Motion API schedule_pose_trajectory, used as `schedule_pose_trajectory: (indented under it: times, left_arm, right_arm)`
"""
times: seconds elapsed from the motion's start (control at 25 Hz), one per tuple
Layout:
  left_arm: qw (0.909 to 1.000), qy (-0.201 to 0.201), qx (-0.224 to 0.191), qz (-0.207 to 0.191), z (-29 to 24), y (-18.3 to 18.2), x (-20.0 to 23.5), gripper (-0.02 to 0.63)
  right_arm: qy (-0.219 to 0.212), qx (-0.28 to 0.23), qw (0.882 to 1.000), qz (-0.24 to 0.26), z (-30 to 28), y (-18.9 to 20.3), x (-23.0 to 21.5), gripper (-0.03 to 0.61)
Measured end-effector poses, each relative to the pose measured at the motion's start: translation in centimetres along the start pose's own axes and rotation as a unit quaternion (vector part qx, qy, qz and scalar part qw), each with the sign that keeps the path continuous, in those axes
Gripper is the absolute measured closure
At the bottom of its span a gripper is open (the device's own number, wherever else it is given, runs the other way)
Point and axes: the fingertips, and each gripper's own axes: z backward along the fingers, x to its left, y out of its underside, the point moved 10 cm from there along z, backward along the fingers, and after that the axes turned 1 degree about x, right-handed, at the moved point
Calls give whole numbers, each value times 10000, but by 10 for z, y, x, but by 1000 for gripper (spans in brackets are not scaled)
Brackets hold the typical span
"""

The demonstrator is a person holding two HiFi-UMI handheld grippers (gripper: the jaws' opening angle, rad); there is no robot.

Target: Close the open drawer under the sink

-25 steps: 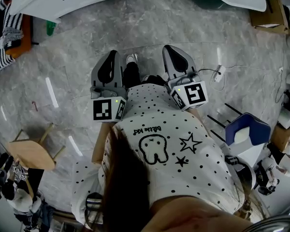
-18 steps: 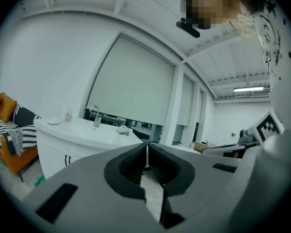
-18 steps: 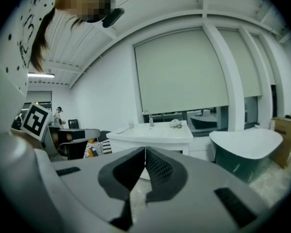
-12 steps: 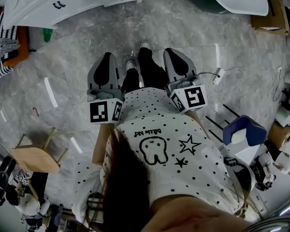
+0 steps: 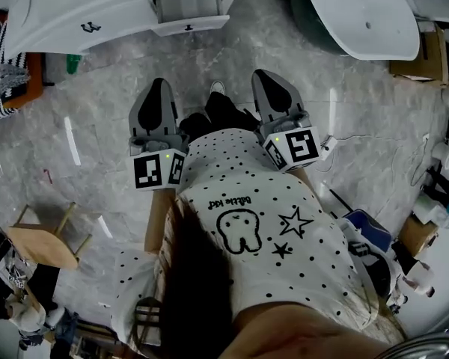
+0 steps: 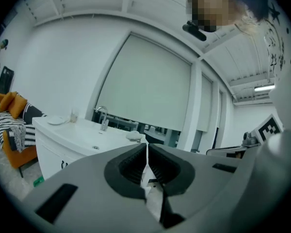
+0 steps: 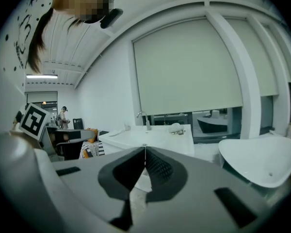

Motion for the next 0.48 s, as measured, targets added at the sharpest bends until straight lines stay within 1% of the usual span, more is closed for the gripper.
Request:
schedule_pose_trajectory:
  times: [0.08,0.2,0.36,0.48]
  left_arm:
    - [9999,-99,-62,39,-19,-1,-2,597]
    - [9999,-119,-89,87,-43,0,-3,598]
    - [9999,-113,20,83,-67,0,2,597]
    - [9998,-126,91,99,-91,-4,11,598]
  right_arm:
    - [-65,37,10000,15,-13,-4,-18,565]
    - [-34,114,9999,-51,-29,-3,-39,565]
    - [-31,224,9997,-114,-50,-3,-53,565]
    - [32,273,9996,-117,-70,-12,-64,565]
